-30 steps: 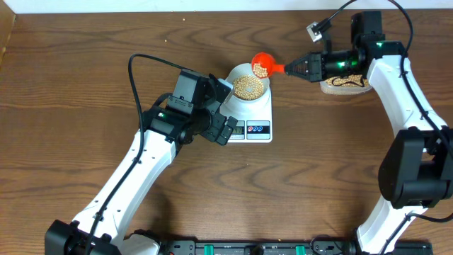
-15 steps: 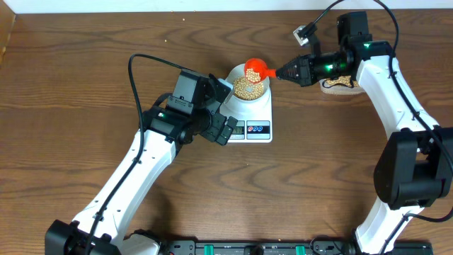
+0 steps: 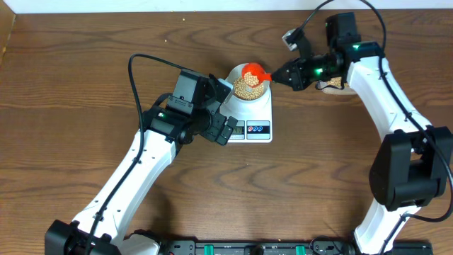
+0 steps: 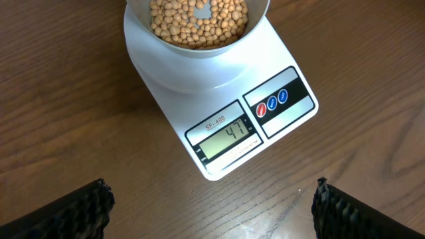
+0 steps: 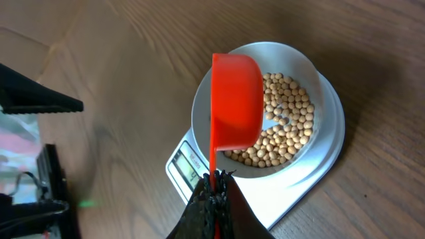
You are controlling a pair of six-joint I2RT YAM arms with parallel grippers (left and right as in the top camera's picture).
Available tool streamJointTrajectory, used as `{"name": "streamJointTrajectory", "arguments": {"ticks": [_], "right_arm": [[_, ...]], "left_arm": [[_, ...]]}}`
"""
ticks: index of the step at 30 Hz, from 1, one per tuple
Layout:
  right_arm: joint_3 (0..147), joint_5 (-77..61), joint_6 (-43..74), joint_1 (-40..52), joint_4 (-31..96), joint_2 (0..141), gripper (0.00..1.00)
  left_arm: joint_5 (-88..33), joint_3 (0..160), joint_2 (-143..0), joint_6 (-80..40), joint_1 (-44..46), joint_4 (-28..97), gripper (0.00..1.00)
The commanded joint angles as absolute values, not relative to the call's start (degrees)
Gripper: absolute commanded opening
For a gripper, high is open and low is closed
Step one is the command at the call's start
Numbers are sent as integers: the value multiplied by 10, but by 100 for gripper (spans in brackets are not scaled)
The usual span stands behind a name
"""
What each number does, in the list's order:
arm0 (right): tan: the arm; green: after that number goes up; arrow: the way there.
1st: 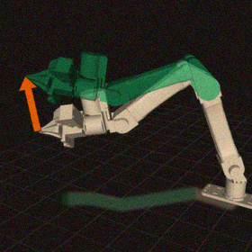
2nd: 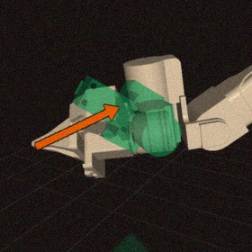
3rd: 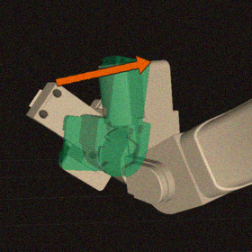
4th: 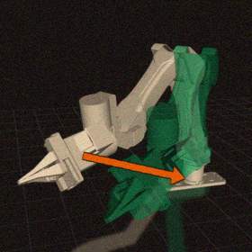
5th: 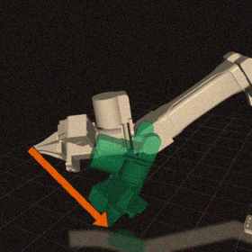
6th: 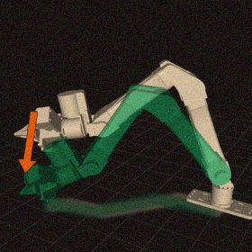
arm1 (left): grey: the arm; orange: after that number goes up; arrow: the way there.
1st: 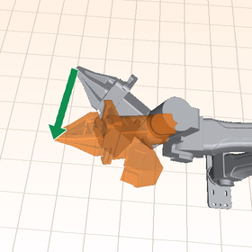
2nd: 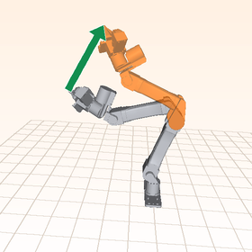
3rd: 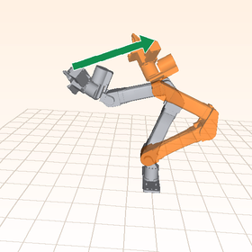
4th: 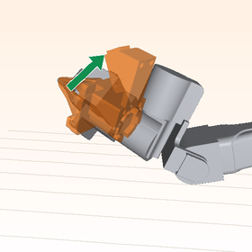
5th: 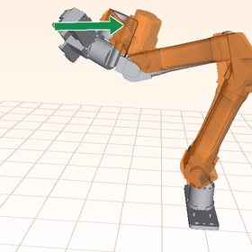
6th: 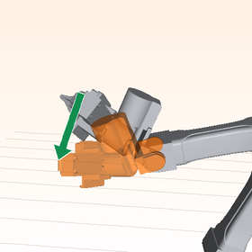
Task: Scoop item into bowl and weigh 50g on scale
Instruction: 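Tilt the red scoop over the bowl to trickle beans back in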
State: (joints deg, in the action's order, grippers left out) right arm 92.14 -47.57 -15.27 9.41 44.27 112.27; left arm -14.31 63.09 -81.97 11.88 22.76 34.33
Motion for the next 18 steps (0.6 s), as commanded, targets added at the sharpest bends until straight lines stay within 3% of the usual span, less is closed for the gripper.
{"name": "streamJointTrajectory", "arguments": {"ticks": [1,18], "right_arm": [[931,-444,-168,102,439,1111,1],[931,-423,-182,102,432,1102,1]], "left_arm": [[-148,631,-820,124,226,345,98],[-148,631,-820,124,226,345,98]]}}
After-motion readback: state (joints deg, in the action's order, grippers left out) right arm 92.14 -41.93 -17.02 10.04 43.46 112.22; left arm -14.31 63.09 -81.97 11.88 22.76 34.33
